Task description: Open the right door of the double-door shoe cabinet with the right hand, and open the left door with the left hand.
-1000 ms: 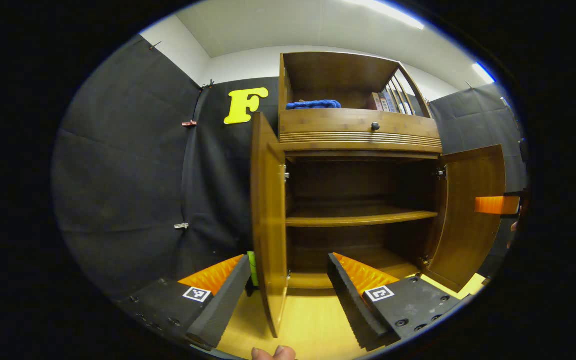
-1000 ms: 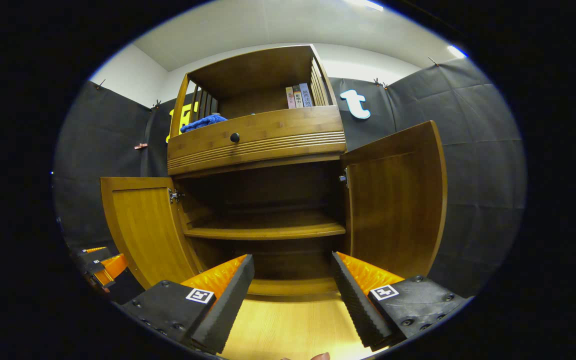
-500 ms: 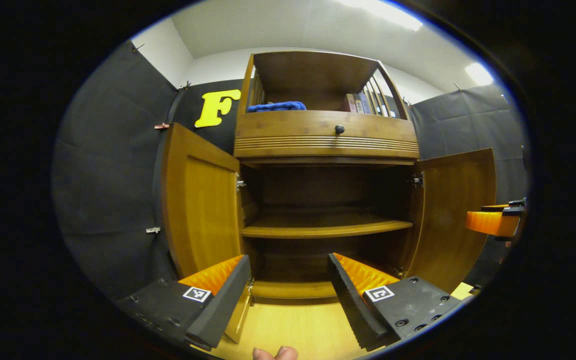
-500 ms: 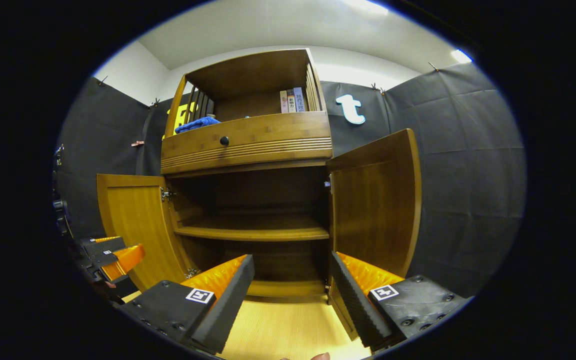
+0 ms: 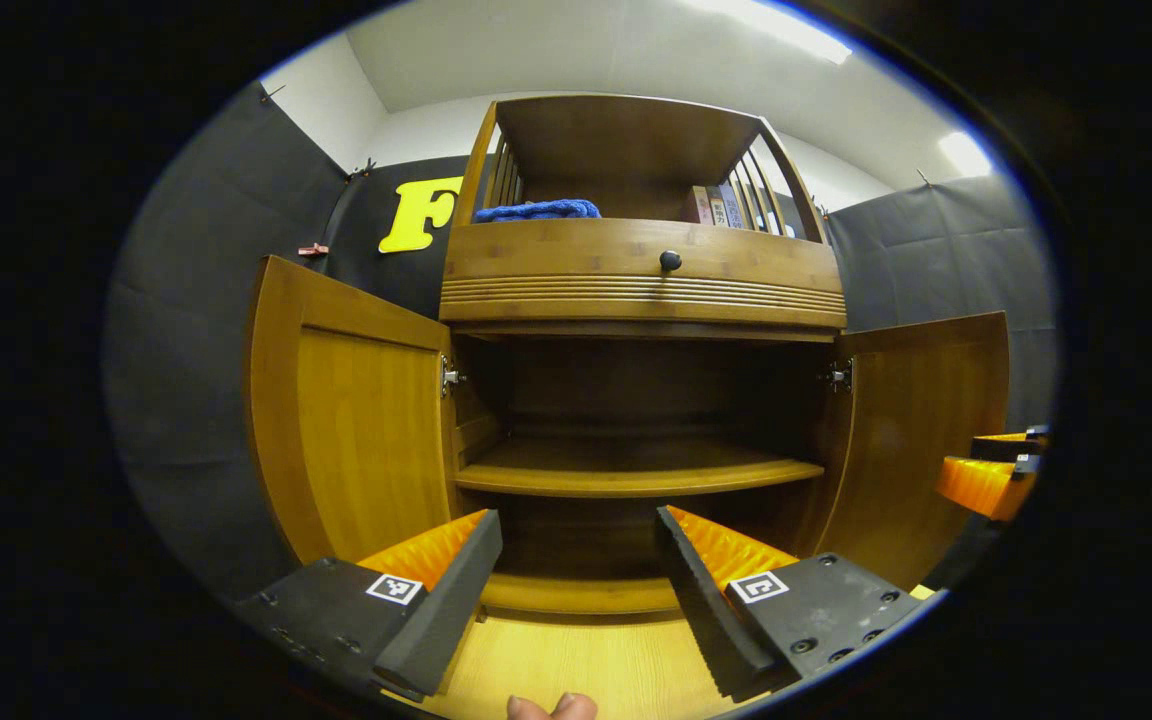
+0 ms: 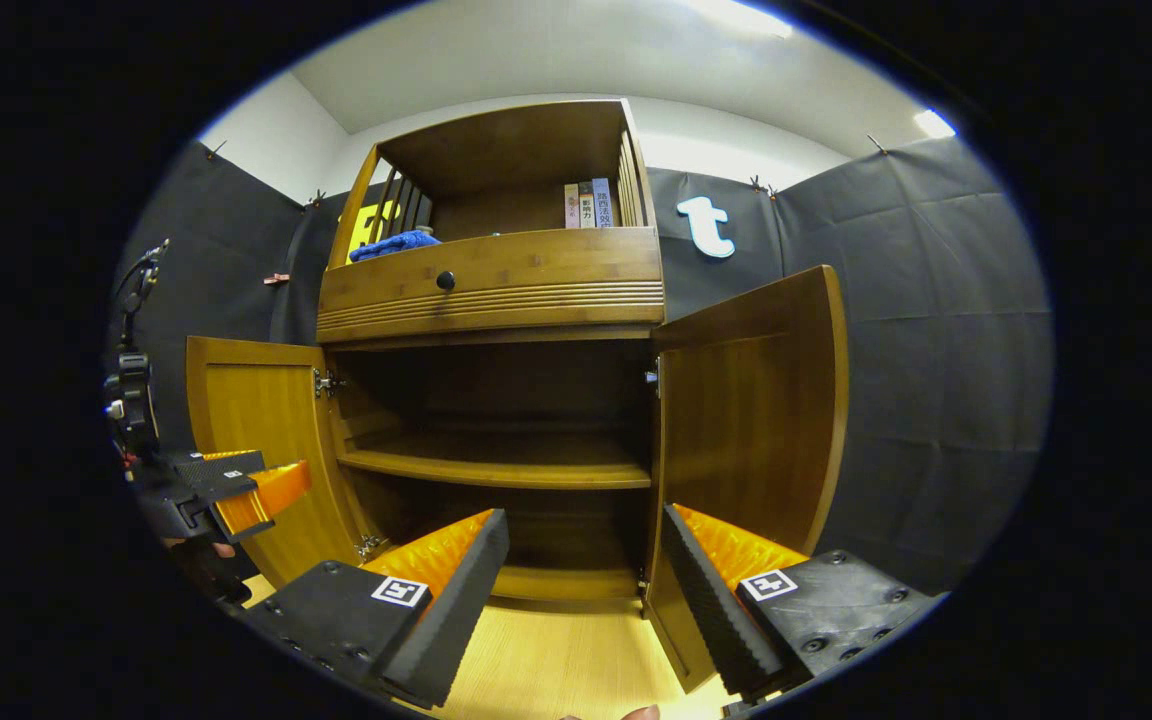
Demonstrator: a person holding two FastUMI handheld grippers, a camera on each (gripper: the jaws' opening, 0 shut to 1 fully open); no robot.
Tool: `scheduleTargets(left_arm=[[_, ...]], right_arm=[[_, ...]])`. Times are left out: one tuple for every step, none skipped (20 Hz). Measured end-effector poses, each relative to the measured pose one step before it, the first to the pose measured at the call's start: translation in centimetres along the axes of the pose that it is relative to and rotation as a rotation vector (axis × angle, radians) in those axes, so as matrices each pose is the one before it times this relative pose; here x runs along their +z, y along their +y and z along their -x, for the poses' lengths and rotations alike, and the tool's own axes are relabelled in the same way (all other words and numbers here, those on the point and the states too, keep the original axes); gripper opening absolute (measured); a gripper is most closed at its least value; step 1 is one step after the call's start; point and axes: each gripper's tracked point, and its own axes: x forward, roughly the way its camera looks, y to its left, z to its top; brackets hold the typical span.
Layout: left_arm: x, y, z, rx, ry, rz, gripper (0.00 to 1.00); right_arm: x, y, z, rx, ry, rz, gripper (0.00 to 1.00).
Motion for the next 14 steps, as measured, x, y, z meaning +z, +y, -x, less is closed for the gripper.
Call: scheduleTargets(left_arm=[[0.122,-0.139,-0.197,-0.00114,-0.00621,-0.00449,0.96],[0.250,-0.166,-0.233,-0.00244,-0.00511,-0.00741,0.96],[0.001,-0.216,-0.175,-0.00340,-0.00311,-0.00758,0.96],[0.117,-0.186,-0.095,-0.00717,-0.00040,-0.00412,0.96],[-0.030,-0.413,-0.172,-0.00863,0.00156,-0.00109,0.96],[0.058,-0.269,-0.109,-0.00557,0.00065,-0.00217,0.96],[-0.010,-0.133,-0.125,-0.00293,0.00124,-0.00481,0.96],[0.057,-0.176,-0.115,-0.00296,-0.00131,-0.00598,0.96],[-0.097,-0.193,-0.113,-0.00532,0.00450,-0.00505,0.96],[0.013,-0.120,-0.028,-0.00328,0.00267,-0.00256,0.96],[-0.126,-0.128,-0.109,-0.00311,0.00316,-0.00046,0.96],[-0.070,-0.072,-0.056,-0.00186,0.00349,-0.00005,0.96],[-0.173,-0.094,-0.044,-0.00235,0.00441,-0.00102,0.96],[-0.067,-0.023,-0.005,0.00101,0.00243,-0.00449,0.96]], right_arm=[[-0.051,-0.004,-0.170,-0.00231,0.00067,0.00474,0.98],[-0.052,-0.101,-0.165,-0.00220,0.00045,0.00171,0.98],[-0.125,-0.019,-0.155,-0.00058,0.00043,-0.00199,0.98],[-0.081,-0.030,-0.145,-0.00196,0.00181,-0.00130,0.92],[-0.037,-0.136,-0.073,-0.00282,-0.00023,-0.00026,0.92],[-0.006,-0.073,-0.102,-0.00124,0.00059,-0.00042,0.92],[-0.021,-0.052,-0.060,-0.00162,-0.00078,-0.00236,0.92],[0.021,-0.074,-0.059,-0.00197,-0.00028,-0.00182,0.92],[-0.094,-0.058,-0.105,-0.00124,0.00083,-0.00058,0.92],[-0.012,-0.004,-0.074,-0.00166,0.00014,0.00069,0.92],[-0.016,-0.058,0.030,-0.00052,0.00070,0.00070,0.92],[0.020,-0.083,-0.029,-0.00171,-0.00053,0.00035,0.92],[-0.002,0.014,0.041,-0.00169,-0.00021,-0.00040,0.92],[-0.001,-0.103,-0.051,-0.00168,0.00022,-0.00057,0.92]])
